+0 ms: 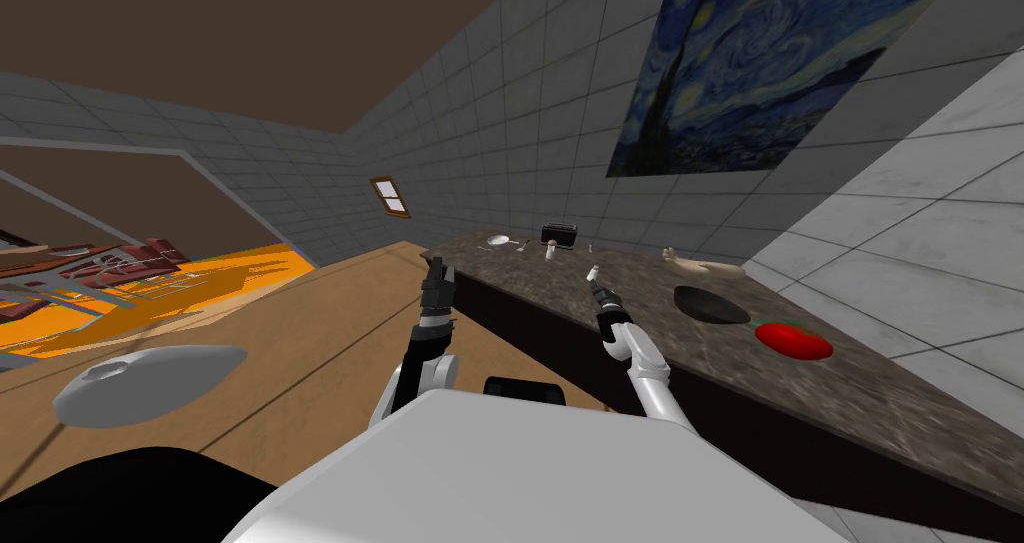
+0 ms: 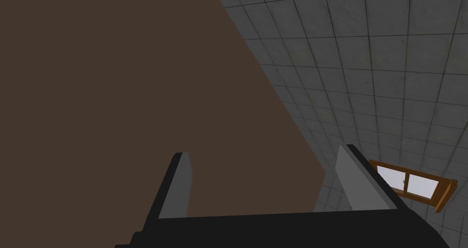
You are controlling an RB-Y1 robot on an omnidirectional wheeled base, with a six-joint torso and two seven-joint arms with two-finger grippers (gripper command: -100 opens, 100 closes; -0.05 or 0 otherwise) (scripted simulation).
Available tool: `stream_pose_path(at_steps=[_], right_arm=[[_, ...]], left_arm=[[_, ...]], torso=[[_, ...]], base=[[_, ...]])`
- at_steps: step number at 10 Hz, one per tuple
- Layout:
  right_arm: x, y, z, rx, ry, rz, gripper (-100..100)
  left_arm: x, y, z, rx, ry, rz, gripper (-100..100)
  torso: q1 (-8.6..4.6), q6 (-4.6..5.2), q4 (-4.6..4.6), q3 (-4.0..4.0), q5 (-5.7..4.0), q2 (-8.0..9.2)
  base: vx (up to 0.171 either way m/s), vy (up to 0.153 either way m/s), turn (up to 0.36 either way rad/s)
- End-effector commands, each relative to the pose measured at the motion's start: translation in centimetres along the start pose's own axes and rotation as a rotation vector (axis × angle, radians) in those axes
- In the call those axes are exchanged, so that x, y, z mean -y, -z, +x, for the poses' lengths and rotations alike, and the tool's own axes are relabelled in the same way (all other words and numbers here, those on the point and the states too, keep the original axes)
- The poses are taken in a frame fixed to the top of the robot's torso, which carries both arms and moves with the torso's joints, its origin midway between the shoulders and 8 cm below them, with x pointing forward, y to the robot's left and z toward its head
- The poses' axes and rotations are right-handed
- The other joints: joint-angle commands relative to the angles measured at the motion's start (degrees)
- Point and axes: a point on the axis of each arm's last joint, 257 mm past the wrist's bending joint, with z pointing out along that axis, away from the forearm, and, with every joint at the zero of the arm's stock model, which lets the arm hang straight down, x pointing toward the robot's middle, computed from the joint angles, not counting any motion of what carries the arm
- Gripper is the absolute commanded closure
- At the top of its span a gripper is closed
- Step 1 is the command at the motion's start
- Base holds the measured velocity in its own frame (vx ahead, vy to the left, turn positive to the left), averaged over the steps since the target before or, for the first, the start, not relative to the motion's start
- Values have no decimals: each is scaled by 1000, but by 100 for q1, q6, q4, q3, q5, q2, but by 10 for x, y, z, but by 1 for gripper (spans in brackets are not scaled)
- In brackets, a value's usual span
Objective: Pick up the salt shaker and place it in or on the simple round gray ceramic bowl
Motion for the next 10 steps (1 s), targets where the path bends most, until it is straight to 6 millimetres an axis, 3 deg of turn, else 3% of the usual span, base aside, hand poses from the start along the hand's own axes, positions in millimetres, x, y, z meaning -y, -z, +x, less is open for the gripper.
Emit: stream_pose_path(at_steps=[1, 2, 5, 8, 9, 10], right_arm=[[10, -3, 4, -2, 34, 29, -100], [10, -3, 3, -1, 37, 28, -100], [40, -16, -3, 17, 89, 124, -100], [44, -15, 2, 8, 123, 130, -100], [58, -20, -2, 19, 139, 176, -100], [60, -19, 1, 14, 159, 179, -100]], left_arm=[[0, 0, 0, 0, 0, 0, 0], [0, 0, 0, 0, 0, 0, 0], [0, 0, 0, 0, 0, 0, 0], [0, 0, 0, 0, 0, 0, 0], [0, 0, 0, 0, 0, 0, 0], [0, 0, 0, 0, 0, 0, 0]], torso=[[0, 0, 0, 0, 0, 0], [-1, 3, 0, 0, 0, 0], [-1, 3, 0, 0, 0, -1], [-3, 5, -1, 0, -1, 0], [-5, 4, 0, 1, -1, 3], [-2, 1, 0, 0, 0, -1]], base=[[9, 11, 73], [5, 4, -1], [12, 12, 104], [9, 4, 23], [10, 7, 129], [15, 5, 72]])
